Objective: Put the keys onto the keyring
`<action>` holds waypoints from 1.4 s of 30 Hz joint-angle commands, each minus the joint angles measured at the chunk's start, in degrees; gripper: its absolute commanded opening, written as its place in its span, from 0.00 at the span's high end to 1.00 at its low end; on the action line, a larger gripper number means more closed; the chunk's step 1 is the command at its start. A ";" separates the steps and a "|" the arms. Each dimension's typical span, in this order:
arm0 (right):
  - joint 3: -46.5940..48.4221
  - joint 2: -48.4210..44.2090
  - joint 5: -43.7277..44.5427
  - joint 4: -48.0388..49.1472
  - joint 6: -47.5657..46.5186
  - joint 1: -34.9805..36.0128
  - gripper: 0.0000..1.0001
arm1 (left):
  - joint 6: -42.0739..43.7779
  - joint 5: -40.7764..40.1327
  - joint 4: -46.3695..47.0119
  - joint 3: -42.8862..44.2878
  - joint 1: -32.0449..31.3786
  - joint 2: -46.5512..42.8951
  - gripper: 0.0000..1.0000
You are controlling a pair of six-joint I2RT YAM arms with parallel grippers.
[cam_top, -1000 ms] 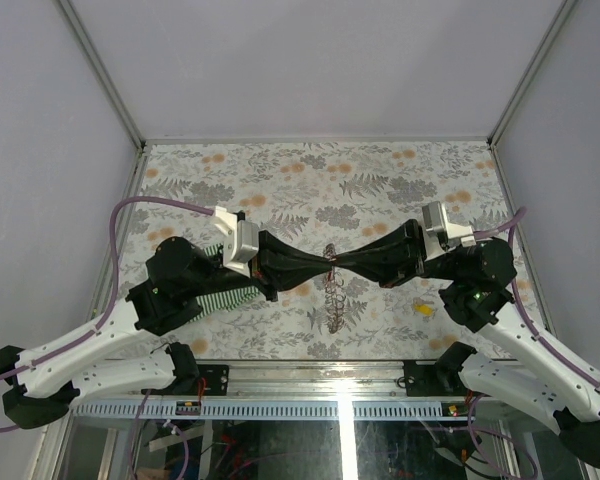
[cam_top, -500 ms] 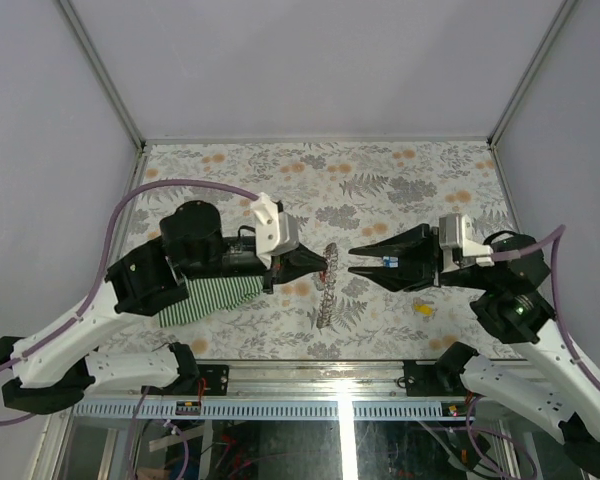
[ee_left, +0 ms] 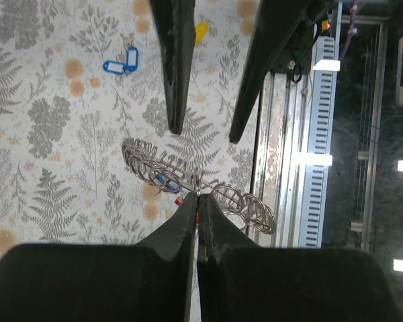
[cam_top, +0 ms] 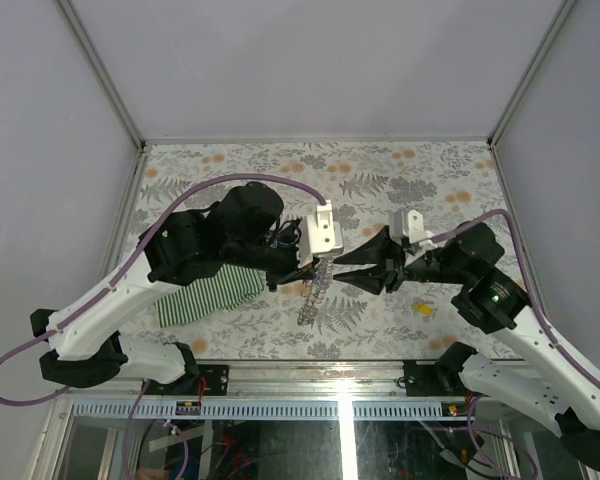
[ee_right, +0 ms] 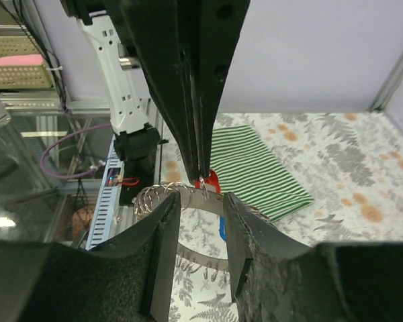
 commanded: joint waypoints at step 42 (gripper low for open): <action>-2.57 11.44 -8.41 13.29 6.91 2.08 0.76 | 1.85 -1.99 -4.24 3.73 -0.70 1.22 1.00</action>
